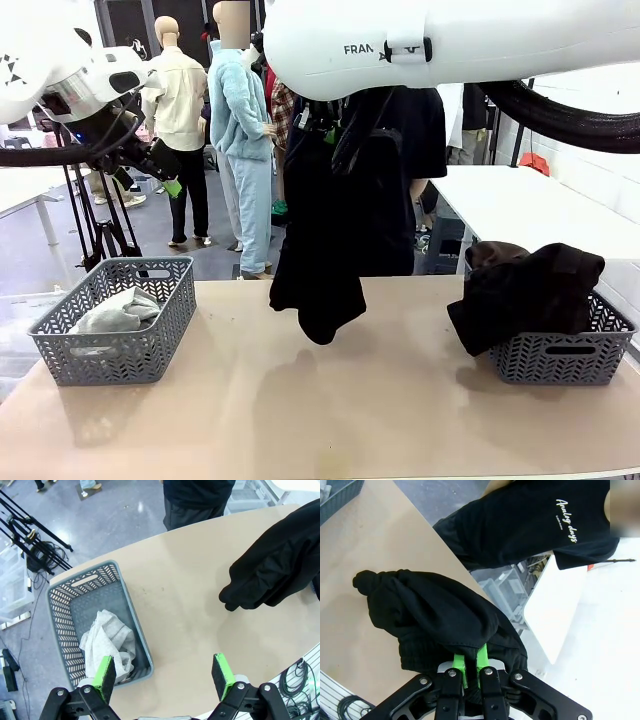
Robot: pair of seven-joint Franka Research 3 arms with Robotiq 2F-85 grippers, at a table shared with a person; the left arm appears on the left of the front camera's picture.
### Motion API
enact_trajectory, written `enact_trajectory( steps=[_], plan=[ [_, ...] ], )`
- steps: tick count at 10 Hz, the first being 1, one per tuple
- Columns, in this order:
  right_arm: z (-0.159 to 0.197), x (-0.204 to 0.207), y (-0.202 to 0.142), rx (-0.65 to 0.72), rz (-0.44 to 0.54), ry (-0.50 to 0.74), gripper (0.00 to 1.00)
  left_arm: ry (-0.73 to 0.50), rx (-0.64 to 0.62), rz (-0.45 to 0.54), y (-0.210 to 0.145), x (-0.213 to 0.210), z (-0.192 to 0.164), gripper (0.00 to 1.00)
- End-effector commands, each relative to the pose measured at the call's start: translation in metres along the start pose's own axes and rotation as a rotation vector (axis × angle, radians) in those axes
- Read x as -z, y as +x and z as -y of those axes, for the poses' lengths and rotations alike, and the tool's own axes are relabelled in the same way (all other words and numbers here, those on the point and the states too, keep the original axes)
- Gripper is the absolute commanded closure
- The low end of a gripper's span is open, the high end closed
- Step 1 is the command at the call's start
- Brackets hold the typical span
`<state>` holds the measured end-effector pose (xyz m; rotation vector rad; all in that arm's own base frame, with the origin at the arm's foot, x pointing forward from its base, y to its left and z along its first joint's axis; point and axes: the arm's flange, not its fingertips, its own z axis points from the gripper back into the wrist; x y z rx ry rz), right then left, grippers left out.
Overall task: Sort the tops and bottoms.
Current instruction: Sort the clothes according to human instructions.
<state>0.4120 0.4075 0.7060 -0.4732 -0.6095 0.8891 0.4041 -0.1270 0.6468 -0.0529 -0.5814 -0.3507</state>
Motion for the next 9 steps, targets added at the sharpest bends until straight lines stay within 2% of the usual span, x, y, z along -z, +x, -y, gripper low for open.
enact_trajectory(
  steps=[1, 9],
  plan=[
    [0.0012, -0.0023, -0.0003, 0.002, 0.004, -0.002, 1.00, 0.000, -0.001, 0.001, 0.0003, -0.0005, -0.0007, 0.00],
    [0.0012, -0.0023, -0.0003, 0.002, 0.004, -0.002, 1.00, 0.000, -0.001, 0.001, 0.0003, -0.0005, -0.0007, 0.00]
  ],
)
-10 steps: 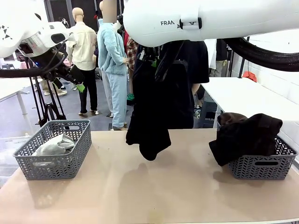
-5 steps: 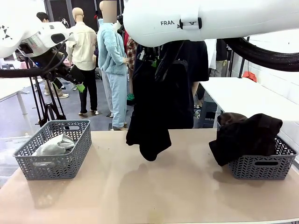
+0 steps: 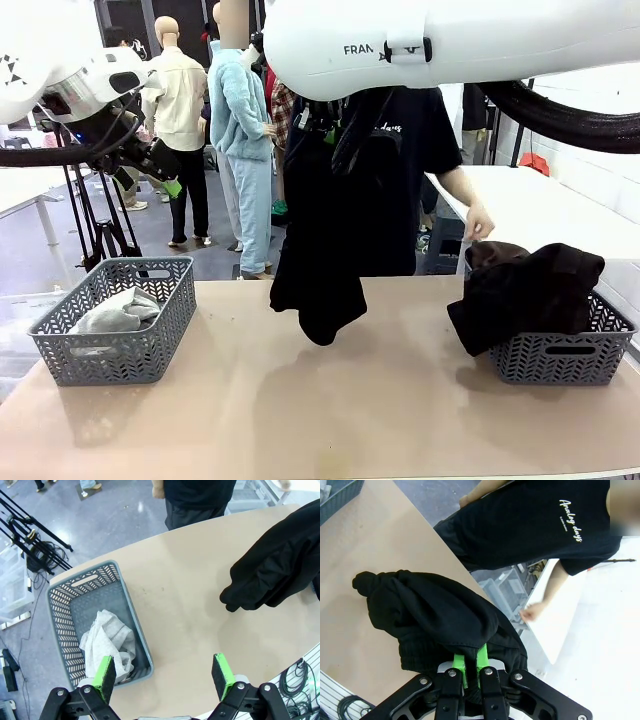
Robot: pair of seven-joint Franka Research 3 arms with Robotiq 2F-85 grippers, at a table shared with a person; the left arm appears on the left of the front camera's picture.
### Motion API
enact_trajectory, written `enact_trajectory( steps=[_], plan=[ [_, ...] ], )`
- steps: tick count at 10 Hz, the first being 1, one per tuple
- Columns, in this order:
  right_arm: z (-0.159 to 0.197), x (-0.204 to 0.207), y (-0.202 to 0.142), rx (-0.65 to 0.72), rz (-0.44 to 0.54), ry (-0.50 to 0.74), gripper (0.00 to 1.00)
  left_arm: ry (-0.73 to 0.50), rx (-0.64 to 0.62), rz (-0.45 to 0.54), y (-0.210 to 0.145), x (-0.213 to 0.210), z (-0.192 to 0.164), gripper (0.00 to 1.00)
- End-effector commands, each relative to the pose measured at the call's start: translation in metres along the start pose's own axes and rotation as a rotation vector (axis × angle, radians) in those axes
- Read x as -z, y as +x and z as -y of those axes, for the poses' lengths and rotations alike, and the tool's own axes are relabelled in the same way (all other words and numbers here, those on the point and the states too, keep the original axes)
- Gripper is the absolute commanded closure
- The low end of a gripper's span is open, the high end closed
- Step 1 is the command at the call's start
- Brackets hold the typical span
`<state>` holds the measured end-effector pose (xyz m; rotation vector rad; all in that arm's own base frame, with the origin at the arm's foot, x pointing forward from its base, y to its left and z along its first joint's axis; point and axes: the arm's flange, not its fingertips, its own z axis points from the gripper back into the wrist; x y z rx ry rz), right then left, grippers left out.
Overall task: Sort the tops and bottoms.
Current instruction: Sort the clothes according to human instructions.
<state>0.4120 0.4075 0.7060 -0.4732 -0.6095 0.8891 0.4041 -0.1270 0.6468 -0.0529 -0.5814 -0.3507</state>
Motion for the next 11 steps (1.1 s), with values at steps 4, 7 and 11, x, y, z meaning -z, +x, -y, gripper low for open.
enact_trajectory(
  steps=[4, 7, 11],
  plan=[
    [0.0012, -0.0023, -0.0004, 0.002, 0.004, -0.002, 1.00, 0.000, -0.001, 0.001, 0.0003, -0.0005, -0.0007, 0.00],
    [0.0012, -0.0023, -0.0004, 0.002, 0.004, -0.002, 1.00, 0.000, -0.001, 0.001, 0.0003, -0.0005, -0.0007, 0.00],
    [0.0012, -0.0023, -0.0004, 0.002, 0.004, -0.002, 1.00, 0.000, -0.001, 0.001, 0.0003, -0.0005, -0.0007, 0.00]
  ],
)
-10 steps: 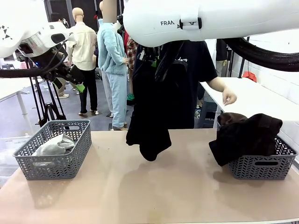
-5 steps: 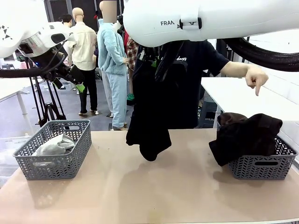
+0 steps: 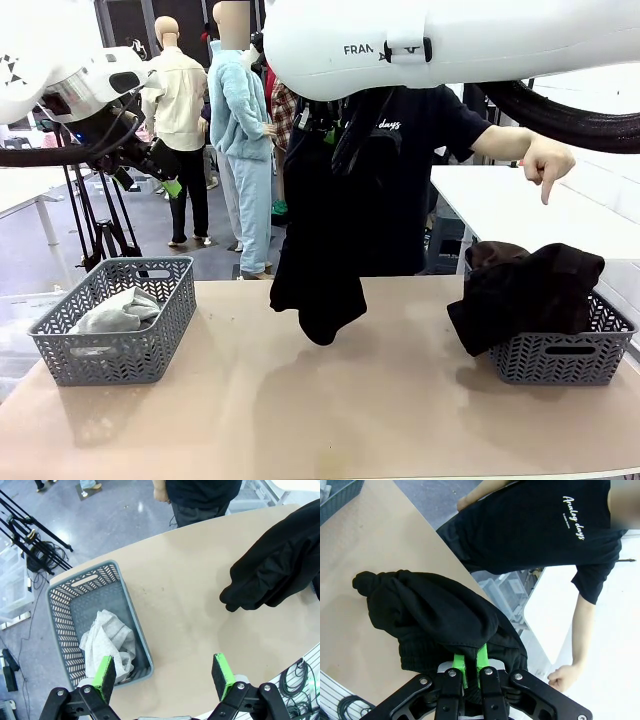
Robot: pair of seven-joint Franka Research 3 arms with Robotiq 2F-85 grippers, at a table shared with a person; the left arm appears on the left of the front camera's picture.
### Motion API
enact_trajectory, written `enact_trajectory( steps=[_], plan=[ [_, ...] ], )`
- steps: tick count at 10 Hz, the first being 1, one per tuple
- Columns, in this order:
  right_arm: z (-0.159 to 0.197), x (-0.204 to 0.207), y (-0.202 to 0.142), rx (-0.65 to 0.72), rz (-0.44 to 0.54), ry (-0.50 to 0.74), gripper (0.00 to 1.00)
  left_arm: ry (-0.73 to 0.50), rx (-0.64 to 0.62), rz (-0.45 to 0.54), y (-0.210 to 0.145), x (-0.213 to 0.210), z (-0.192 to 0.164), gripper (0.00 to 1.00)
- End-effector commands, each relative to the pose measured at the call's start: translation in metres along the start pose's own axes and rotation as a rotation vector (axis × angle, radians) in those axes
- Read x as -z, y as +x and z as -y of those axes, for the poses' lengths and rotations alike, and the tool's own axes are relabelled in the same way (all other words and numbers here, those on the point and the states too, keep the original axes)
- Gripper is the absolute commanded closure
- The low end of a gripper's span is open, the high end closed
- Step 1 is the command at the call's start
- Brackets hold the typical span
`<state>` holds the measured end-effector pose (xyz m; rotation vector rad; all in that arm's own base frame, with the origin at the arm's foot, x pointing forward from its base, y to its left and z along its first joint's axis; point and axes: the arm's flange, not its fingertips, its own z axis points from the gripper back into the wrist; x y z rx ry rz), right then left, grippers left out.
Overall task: Sort the tops and bottoms.
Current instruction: Sort the clothes according to human instructions.
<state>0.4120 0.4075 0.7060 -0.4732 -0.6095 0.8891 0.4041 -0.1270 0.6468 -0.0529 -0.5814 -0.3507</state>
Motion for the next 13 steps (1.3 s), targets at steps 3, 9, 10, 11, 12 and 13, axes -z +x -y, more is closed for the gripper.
enact_trajectory(
  steps=[3, 9, 10, 11, 12, 13],
  plan=[
    [0.001, -0.002, 0.000, 0.002, 0.004, -0.002, 1.00, 0.000, -0.001, 0.001, 0.000, -0.001, -0.001, 0.00],
    [0.001, -0.002, 0.000, 0.002, 0.004, -0.002, 1.00, 0.000, -0.001, 0.001, 0.000, -0.001, -0.001, 0.00],
    [0.000, 0.000, 0.000, 0.000, 0.000, 0.000, 1.00, 0.000, -0.001, 0.001, 0.000, -0.001, -0.001, 0.00],
    [0.019, -0.028, -0.009, 0.033, -0.006, -0.043, 1.00, 0.000, -0.001, 0.001, 0.000, -0.001, -0.001, 0.00],
    [0.041, -0.059, -0.028, 0.072, -0.048, -0.021, 1.00, 0.000, -0.001, 0.001, 0.000, -0.001, -0.001, 0.00],
    [0.061, -0.083, -0.047, 0.132, -0.062, -0.049, 1.00, 0.000, -0.001, 0.001, 0.000, -0.001, -0.001, 0.00]
  ],
)
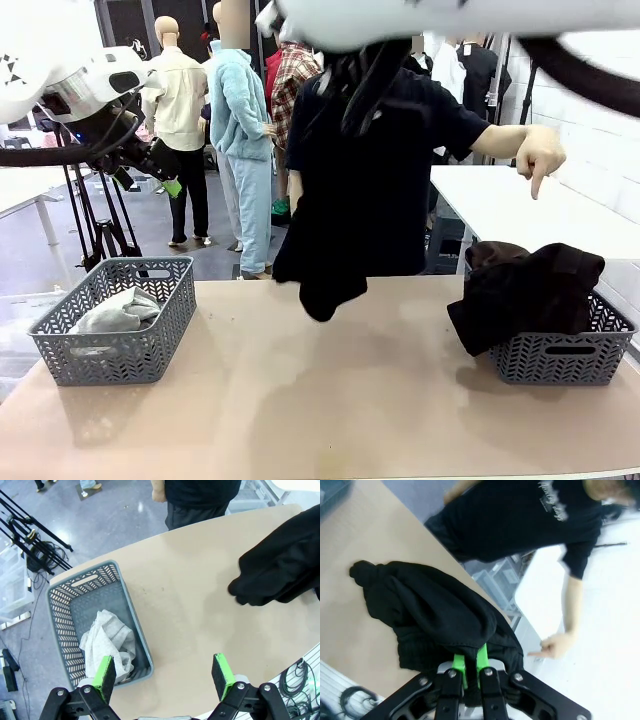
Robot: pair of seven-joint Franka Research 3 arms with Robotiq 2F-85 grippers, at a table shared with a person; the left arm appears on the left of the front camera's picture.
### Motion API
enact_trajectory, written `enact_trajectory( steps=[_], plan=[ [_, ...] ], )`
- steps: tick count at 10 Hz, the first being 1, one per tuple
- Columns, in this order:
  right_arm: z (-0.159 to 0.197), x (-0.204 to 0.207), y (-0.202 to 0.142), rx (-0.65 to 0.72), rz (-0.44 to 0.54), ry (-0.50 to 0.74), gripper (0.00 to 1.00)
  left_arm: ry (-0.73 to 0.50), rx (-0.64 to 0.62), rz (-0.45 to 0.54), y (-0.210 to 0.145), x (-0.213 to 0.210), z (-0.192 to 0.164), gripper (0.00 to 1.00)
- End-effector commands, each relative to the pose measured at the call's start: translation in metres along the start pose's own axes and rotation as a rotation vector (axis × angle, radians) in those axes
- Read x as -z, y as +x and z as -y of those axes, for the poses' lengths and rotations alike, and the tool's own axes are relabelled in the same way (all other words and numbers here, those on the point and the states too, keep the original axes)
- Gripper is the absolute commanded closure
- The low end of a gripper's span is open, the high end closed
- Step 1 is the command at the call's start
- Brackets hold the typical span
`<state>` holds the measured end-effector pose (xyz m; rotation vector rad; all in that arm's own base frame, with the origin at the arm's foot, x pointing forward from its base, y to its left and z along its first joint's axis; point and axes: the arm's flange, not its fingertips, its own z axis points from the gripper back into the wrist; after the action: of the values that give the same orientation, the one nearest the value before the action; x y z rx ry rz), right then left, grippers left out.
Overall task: Sort the tops and bottoms.
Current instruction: Sort the clothes according to human instructions.
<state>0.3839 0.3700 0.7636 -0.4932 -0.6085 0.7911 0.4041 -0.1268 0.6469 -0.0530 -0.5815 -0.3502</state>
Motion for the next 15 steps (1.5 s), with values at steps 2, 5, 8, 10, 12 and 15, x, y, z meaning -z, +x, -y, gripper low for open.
enact_trajectory(
  steps=[2, 5, 8, 10, 12, 15],
  plan=[
    [0.049, -0.060, -0.049, 0.102, -0.059, -0.060, 1.00, 0.000, -0.001, 0.001, 0.000, 0.000, 0.000, 0.00],
    [0.085, -0.066, -0.099, 0.198, -0.206, -0.147, 1.00, 0.000, -0.001, 0.001, 0.000, 0.000, 0.000, 0.00],
    [0.068, -0.082, -0.074, 0.133, -0.102, -0.084, 1.00, 0.000, -0.001, 0.001, 0.000, 0.000, 0.000, 0.00],
    [0.068, -0.082, -0.074, 0.133, -0.102, -0.084, 1.00, 0.000, -0.001, 0.001, 0.000, 0.000, 0.000, 0.00],
    [0.068, -0.082, -0.074, 0.133, -0.102, -0.084, 1.00, 0.000, -0.001, 0.001, 0.000, 0.000, 0.000, 0.00],
    [0.082, -0.060, -0.088, 0.164, -0.183, -0.099, 1.00, 0.000, -0.001, 0.001, 0.000, 0.000, 0.000, 0.00]
  ],
)
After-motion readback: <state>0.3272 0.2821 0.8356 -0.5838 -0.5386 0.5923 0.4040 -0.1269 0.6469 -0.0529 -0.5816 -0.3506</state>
